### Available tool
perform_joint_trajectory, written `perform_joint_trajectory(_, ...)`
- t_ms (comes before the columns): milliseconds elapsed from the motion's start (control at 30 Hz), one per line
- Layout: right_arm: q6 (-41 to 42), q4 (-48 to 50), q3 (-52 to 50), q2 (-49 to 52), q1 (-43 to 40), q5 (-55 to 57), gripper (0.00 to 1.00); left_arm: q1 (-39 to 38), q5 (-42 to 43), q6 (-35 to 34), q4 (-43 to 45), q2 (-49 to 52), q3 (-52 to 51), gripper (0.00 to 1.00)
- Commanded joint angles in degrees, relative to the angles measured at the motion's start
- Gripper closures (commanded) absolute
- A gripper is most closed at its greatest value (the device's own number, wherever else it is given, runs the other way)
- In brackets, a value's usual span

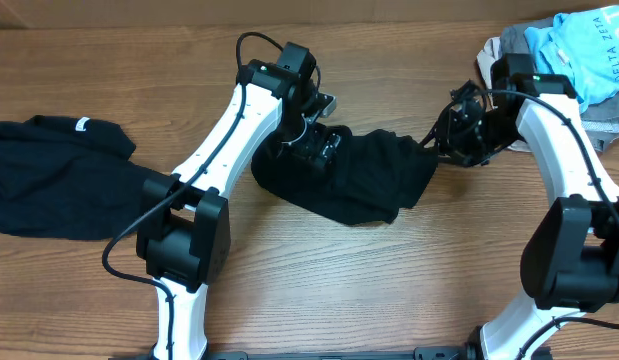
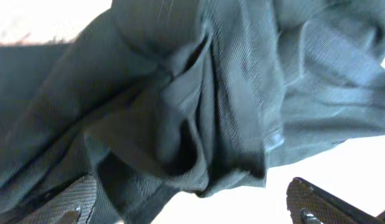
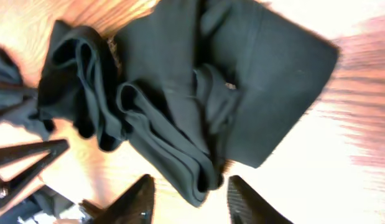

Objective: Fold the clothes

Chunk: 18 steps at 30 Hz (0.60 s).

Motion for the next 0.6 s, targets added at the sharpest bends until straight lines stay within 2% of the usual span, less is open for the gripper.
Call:
perform_joint_trajectory(0,0.70,0.44,-0.24,-1.75,0.28,3.61,0.54,0.90,-4.04,1.27,-1.92,-0.11,1.14,0.00)
perform_joint_trajectory(233,7.19,7.61,-10.25,-1.68,1.36,6.21,0.53,3.54,-6.40,1.27,-5.95,-0.35,1.16,0.00)
perform_joint_trajectory(567,16.96,20.17,-23.32,-1.68,2.21,7.85,0.53,4.00,-6.82,1.33,-5.25,-0.31,1.14,0.00)
